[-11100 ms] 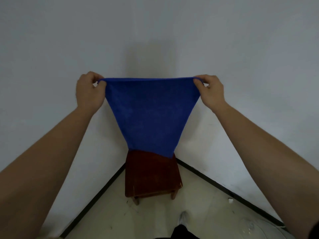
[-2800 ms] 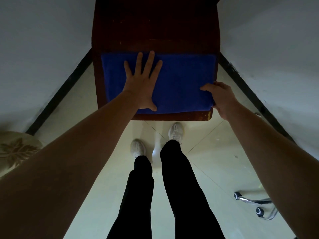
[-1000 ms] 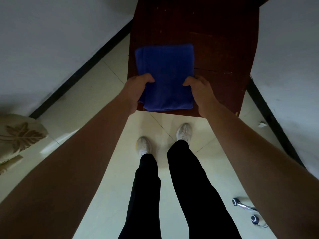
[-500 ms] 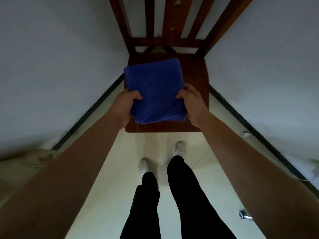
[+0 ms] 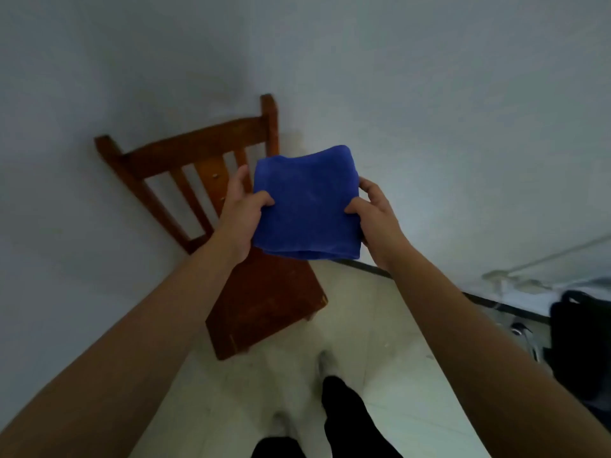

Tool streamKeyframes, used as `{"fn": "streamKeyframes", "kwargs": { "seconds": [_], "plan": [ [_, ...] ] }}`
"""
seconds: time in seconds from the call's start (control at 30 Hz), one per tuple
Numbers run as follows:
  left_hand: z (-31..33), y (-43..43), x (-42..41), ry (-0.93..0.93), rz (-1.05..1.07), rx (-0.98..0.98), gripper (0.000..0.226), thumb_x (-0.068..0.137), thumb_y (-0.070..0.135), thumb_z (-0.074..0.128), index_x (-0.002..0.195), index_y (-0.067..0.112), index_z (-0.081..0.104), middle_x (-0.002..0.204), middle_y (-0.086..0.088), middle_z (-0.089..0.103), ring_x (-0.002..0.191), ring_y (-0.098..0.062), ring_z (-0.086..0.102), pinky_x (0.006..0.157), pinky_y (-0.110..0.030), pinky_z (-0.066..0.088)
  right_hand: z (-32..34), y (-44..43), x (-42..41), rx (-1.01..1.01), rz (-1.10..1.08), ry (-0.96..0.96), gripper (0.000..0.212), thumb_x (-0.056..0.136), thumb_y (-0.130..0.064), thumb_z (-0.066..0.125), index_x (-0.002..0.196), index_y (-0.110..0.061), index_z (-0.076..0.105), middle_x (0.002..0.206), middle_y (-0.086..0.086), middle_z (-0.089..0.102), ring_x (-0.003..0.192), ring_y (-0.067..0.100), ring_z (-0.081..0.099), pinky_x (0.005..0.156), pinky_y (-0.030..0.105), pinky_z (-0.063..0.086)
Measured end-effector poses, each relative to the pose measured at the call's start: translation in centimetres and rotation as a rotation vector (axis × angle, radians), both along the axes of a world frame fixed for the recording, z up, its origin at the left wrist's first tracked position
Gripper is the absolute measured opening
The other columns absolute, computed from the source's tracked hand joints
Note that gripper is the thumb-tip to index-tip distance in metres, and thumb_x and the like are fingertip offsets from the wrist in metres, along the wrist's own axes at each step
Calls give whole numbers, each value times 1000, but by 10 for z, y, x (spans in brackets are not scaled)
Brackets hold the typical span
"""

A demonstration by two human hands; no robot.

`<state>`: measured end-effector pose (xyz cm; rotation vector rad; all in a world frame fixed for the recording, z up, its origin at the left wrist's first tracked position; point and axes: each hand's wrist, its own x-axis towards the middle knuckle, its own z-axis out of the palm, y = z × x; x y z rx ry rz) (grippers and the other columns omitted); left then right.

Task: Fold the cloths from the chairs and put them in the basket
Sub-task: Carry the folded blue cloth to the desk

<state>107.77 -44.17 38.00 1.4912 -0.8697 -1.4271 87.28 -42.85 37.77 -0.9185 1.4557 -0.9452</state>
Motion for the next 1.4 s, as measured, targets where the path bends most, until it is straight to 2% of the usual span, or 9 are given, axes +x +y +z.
{"fn": "streamKeyframes", "kwargs": {
  "seconds": [0.17, 0.33, 0.47, 0.6, 0.7, 0.83, 0.97, 1.23, 1.4],
  "plan": [
    [87, 22, -96, 45, -259, -126, 77, 87, 2, 54, 147, 44, 28, 109, 12, 60, 96, -11, 61, 83, -33, 54, 83, 70, -93, -93, -212, -44, 50, 85, -13, 51, 129, -39, 52, 118, -2, 65, 105, 28, 67, 87, 48, 59],
    [160, 83, -208, 76, -574, -267, 77, 85, 2, 56, 142, 49, 32, 117, 2, 66, 104, -19, 66, 81, -36, 57, 150, 175, -202, -224, -430, -42, 50, 83, -15, 53, 125, -43, 54, 122, -3, 64, 109, 28, 65, 92, 56, 55],
    [187, 175, -321, 76, -768, -349, 73, 86, 2, 54, 139, 51, 36, 118, 4, 67, 104, -19, 66, 79, -34, 57, 175, 301, -294, -325, -608, -11, 67, 80, -14, 53, 133, -54, 44, 129, -7, 58, 111, 23, 63, 85, 40, 57],
    [197, 304, -453, 137, -951, -357, 66, 83, 0, 53, 130, 47, 51, 115, 6, 69, 105, -18, 66, 86, -37, 56, 187, 463, -391, -386, -774, 71, 69, 79, -6, 49, 121, -61, 54, 136, -20, 54, 119, 14, 58, 91, 37, 53],
    [200, 399, -544, 206, -1053, -349, 58, 83, -3, 51, 123, 37, 63, 115, 8, 69, 107, -18, 65, 90, -38, 55, 191, 571, -454, -369, -917, 143, 65, 75, -8, 48, 122, -49, 64, 143, -17, 51, 128, 14, 51, 107, 41, 45],
    [208, 521, -658, 274, -1182, -304, 53, 84, -6, 51, 125, 25, 64, 110, 13, 67, 105, -15, 64, 90, -34, 53, 205, 704, -529, -324, -1118, 184, 58, 83, -8, 45, 122, -45, 66, 143, -15, 47, 125, 14, 48, 104, 40, 46],
    [216, 620, -764, 257, -1383, -280, 52, 85, -1, 52, 124, 31, 63, 121, 13, 62, 107, -14, 62, 85, -33, 53, 218, 818, -594, -323, -1295, 198, 56, 85, -10, 46, 122, -47, 65, 138, -16, 52, 121, 13, 53, 104, 43, 47],
    [203, 760, -961, 337, -1688, -352, 53, 82, 0, 56, 118, 37, 66, 132, 8, 59, 113, -13, 60, 96, -35, 51, 217, 962, -713, -325, -1595, 280, 56, 87, -5, 45, 126, -40, 65, 138, -12, 56, 116, 11, 58, 90, 29, 52],
    [206, 872, -1066, 374, -1880, -252, 53, 84, -2, 56, 122, 33, 65, 125, 8, 62, 111, -12, 62, 85, -26, 51, 226, 1058, -772, -267, -1805, 269, 54, 90, -3, 44, 128, -37, 63, 113, -11, 63, 76, 4, 58, 63, 19, 48]
  ]
}}
